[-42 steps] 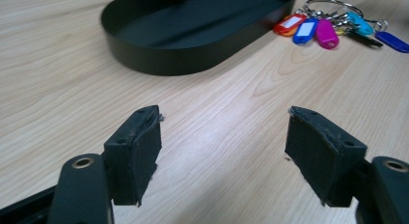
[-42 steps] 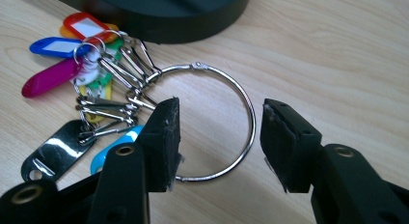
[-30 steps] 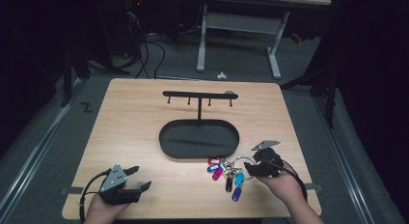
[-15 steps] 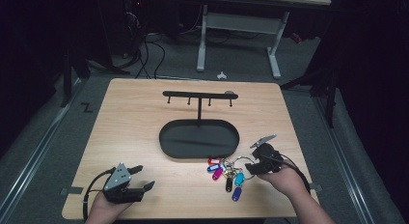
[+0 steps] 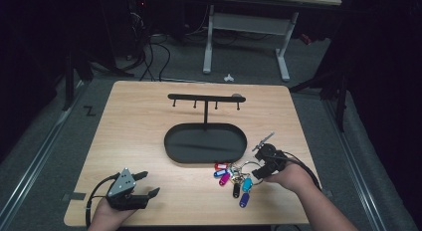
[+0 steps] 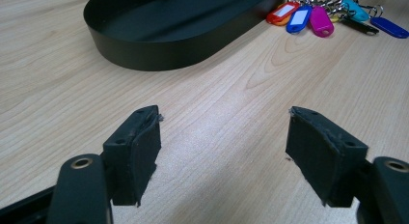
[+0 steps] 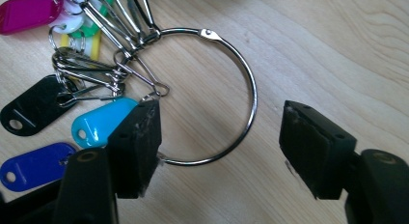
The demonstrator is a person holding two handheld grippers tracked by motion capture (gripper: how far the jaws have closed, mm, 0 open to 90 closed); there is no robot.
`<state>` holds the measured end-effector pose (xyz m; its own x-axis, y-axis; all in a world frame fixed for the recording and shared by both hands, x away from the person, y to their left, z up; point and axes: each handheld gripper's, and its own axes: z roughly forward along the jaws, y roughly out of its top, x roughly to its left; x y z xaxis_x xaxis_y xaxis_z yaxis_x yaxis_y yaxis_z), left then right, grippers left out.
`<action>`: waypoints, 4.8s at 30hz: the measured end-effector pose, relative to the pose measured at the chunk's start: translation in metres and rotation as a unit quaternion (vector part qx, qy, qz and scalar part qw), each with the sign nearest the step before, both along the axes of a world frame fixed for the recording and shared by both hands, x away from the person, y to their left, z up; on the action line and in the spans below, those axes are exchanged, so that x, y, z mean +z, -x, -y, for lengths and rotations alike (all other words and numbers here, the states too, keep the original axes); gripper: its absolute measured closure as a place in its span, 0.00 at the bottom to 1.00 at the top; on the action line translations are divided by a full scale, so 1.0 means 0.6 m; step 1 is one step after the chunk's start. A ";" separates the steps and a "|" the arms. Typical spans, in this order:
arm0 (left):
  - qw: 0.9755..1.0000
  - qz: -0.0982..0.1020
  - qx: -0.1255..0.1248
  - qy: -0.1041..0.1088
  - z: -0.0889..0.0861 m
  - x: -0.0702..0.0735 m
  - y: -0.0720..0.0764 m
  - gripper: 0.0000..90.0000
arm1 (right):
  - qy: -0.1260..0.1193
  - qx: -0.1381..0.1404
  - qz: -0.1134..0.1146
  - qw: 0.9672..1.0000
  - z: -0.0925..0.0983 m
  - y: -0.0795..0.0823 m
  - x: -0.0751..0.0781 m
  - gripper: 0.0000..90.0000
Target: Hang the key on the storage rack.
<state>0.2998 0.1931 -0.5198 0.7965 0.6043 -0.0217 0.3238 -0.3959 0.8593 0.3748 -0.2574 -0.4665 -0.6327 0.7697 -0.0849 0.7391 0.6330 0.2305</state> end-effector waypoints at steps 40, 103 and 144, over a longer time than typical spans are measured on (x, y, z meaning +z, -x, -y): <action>1.000 -0.003 -0.009 -0.005 0.002 -0.001 -0.001 0.32 | 0.050 0.128 -0.096 0.986 -0.041 -0.092 -0.036 0.84; 1.000 -0.007 -0.014 -0.006 0.005 -0.001 0.002 0.32 | 0.063 0.121 0.024 0.990 -0.038 0.016 0.187 0.98; 1.000 -0.001 -0.008 0.007 0.003 0.002 -0.002 0.32 | 0.085 0.125 0.075 0.986 -0.074 0.000 0.311 0.98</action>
